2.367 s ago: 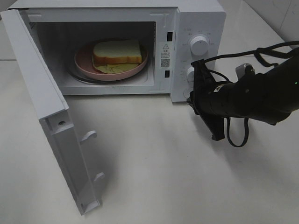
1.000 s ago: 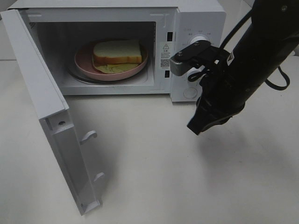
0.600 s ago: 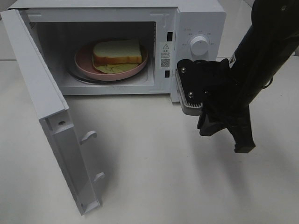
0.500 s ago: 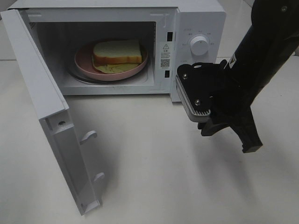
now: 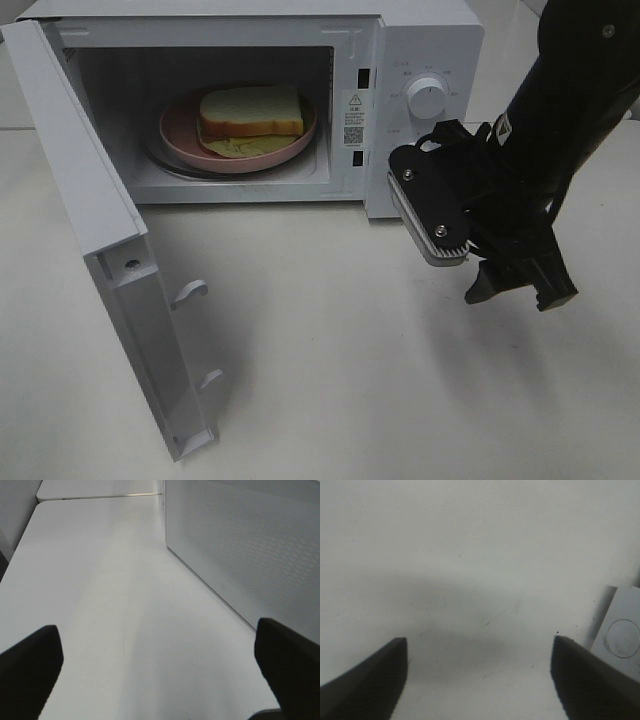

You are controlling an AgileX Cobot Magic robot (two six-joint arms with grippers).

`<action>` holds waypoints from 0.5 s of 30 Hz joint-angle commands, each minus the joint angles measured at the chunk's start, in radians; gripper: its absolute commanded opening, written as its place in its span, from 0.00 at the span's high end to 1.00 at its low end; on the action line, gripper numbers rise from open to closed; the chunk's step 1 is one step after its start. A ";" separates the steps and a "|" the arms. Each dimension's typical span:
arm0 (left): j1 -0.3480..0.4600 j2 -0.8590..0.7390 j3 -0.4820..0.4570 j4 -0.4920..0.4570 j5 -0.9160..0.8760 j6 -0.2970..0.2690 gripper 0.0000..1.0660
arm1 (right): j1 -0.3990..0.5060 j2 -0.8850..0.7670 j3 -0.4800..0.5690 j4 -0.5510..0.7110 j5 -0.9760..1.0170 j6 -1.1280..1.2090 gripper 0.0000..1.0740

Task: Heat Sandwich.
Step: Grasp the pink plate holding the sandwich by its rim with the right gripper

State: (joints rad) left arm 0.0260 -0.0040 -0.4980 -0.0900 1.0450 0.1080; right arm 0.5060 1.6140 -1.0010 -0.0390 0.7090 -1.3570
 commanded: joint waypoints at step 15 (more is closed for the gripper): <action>0.002 -0.027 0.002 -0.005 -0.016 -0.003 0.06 | 0.055 0.008 -0.072 -0.059 -0.042 0.066 0.11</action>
State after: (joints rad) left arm 0.0260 -0.0040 -0.4980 -0.0900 1.0450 0.1080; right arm 0.5520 1.6180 -1.0530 -0.0920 0.6710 -1.2990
